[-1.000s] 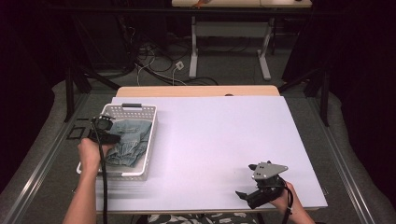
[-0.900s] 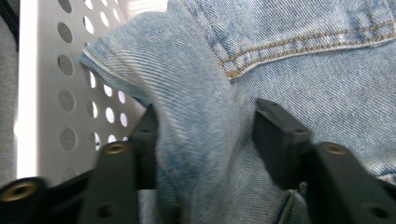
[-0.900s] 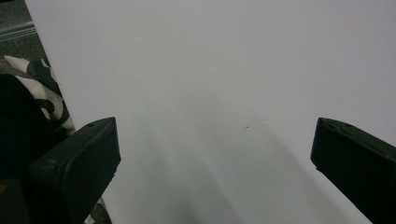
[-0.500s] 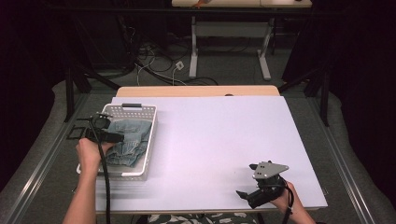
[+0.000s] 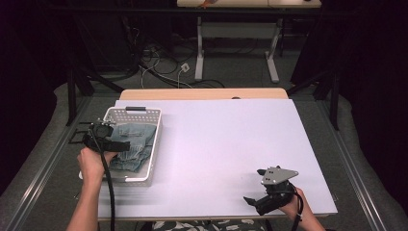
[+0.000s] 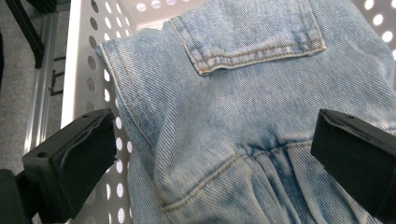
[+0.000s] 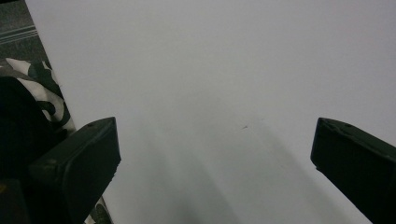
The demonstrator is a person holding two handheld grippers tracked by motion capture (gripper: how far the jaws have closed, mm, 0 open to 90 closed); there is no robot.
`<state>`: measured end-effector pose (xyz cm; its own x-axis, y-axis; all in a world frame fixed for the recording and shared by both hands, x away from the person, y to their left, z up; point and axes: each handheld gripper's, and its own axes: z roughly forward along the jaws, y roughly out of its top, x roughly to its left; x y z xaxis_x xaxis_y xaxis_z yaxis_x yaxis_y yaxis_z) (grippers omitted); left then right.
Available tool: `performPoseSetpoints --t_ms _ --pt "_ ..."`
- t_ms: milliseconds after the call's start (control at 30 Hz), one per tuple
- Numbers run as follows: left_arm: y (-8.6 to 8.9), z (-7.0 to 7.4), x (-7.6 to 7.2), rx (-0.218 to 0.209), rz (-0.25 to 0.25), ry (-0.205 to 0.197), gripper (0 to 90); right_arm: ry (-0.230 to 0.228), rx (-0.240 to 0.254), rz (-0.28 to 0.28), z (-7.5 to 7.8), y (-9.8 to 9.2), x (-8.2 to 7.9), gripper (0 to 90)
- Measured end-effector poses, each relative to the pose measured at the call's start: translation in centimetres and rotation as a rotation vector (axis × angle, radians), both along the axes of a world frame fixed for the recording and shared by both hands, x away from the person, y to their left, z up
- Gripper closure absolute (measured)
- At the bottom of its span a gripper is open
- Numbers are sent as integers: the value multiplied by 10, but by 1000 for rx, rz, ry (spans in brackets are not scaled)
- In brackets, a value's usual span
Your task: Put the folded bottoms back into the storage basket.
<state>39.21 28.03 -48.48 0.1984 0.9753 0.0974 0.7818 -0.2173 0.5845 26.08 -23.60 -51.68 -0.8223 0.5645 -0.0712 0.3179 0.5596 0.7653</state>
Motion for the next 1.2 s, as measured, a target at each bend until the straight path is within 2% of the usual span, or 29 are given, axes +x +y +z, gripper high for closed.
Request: performPoseSetpoints --t_ms 233,367,633,867,1200 --pt "-8 8 -12 -26 -38 -59 2 0 3 -2 0 0 0 10" --pt "-17 12 -21 -43 -80 -88 2 0 1 1 0 0 0 10" --pt "-33 17 -38 -58 -151 -110 1 -1 2 -2 0 0 0 10" --pt "-46 22 -60 -74 -217 -153 1 -3 0 1 1 0 -1 10" --pt "-59 25 -85 -77 -283 -189 1 -4 -1 -2 1 0 -1 10"
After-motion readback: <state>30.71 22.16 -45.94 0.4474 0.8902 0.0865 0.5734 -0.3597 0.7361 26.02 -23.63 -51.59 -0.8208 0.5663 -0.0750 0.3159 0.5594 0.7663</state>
